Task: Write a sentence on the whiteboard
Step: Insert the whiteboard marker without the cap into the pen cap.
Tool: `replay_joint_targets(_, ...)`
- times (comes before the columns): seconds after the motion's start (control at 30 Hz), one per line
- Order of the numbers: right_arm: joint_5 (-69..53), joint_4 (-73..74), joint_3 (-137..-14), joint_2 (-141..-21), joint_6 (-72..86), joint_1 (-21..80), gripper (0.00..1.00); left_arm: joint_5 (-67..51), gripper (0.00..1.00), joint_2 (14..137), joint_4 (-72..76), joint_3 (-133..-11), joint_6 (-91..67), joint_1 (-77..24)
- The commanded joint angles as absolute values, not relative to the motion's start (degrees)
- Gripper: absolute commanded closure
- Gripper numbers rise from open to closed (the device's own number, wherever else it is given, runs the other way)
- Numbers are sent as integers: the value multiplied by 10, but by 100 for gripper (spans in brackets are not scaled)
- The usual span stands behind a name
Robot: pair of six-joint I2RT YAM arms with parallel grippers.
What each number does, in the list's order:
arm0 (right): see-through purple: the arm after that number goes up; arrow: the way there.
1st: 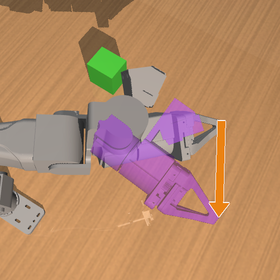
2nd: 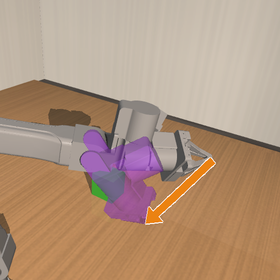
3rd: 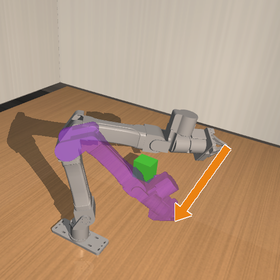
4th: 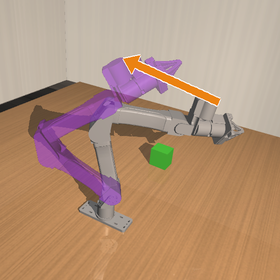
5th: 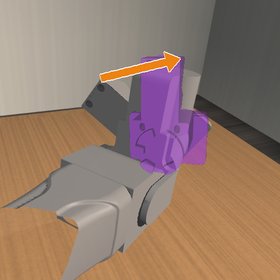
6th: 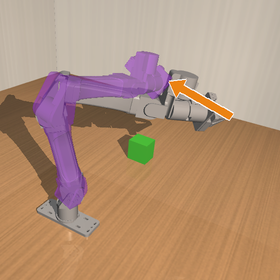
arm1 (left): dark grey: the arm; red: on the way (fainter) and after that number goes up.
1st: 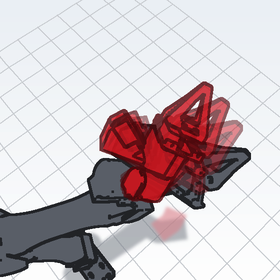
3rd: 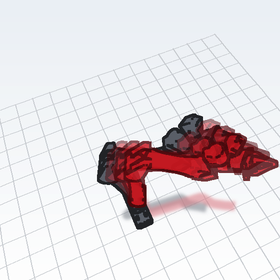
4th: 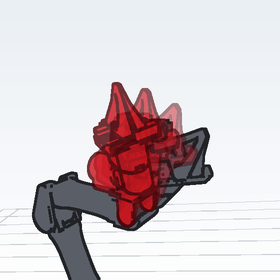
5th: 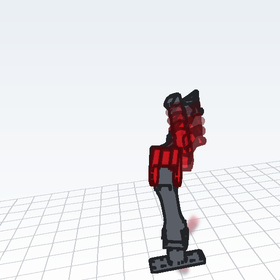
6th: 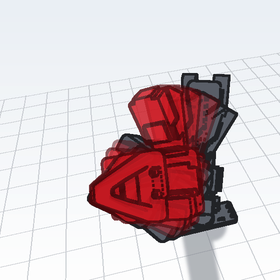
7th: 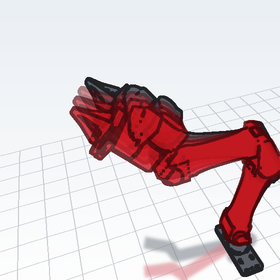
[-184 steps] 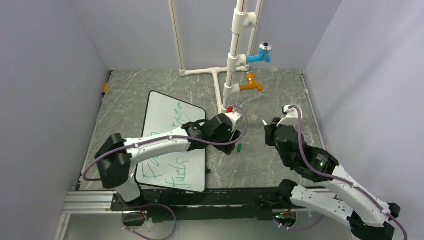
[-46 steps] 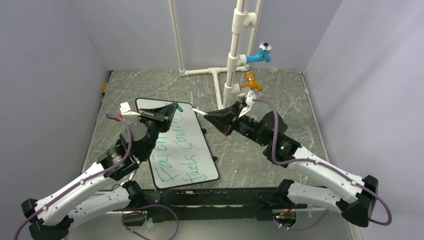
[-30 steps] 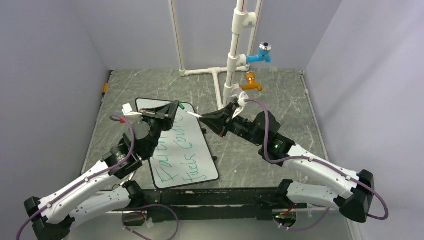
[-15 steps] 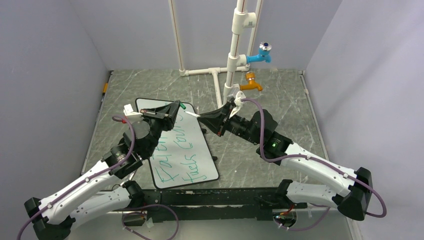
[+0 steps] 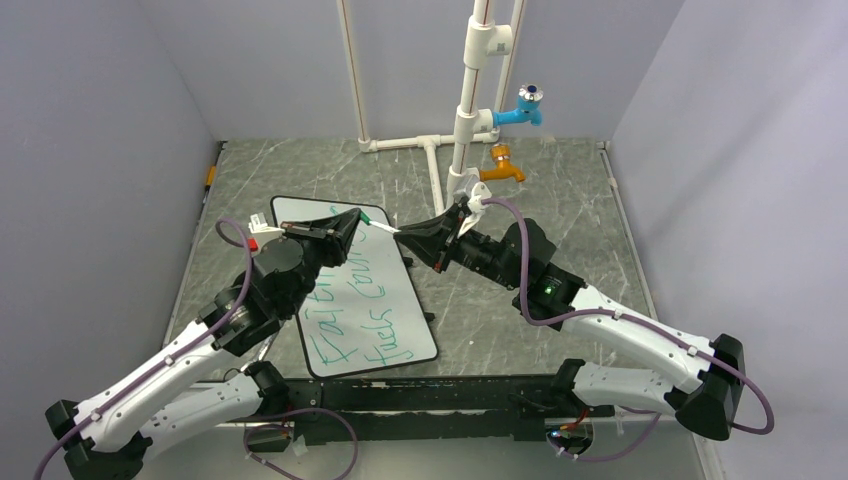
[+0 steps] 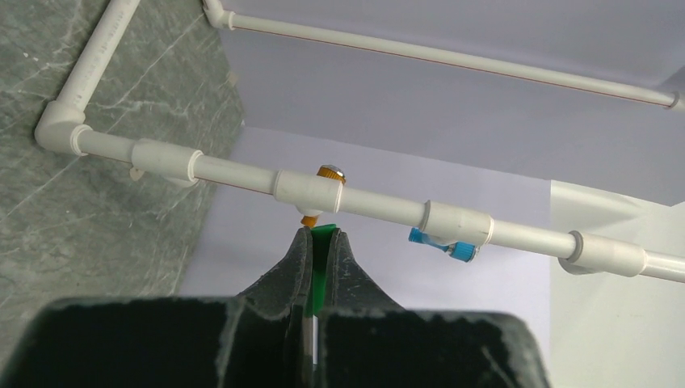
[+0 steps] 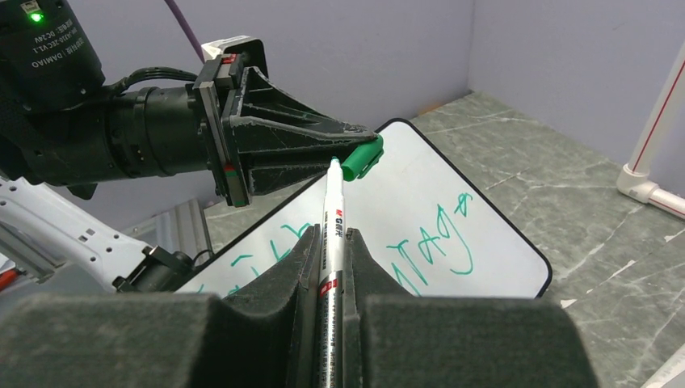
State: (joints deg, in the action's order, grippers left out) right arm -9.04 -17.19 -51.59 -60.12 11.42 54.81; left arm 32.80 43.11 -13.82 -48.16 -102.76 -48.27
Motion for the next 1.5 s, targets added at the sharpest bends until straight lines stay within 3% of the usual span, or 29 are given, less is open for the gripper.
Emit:
replay_joint_targets(0.0, -74, -192, -538, -601, 102, 553, 100, 317, 100, 427, -144, -504, -1055, -479)
replay_joint_targets(1.47, -28, -175, -519, -581, 85, 575, 100, 322, 100, 430, -147, -499, -1095, -477)
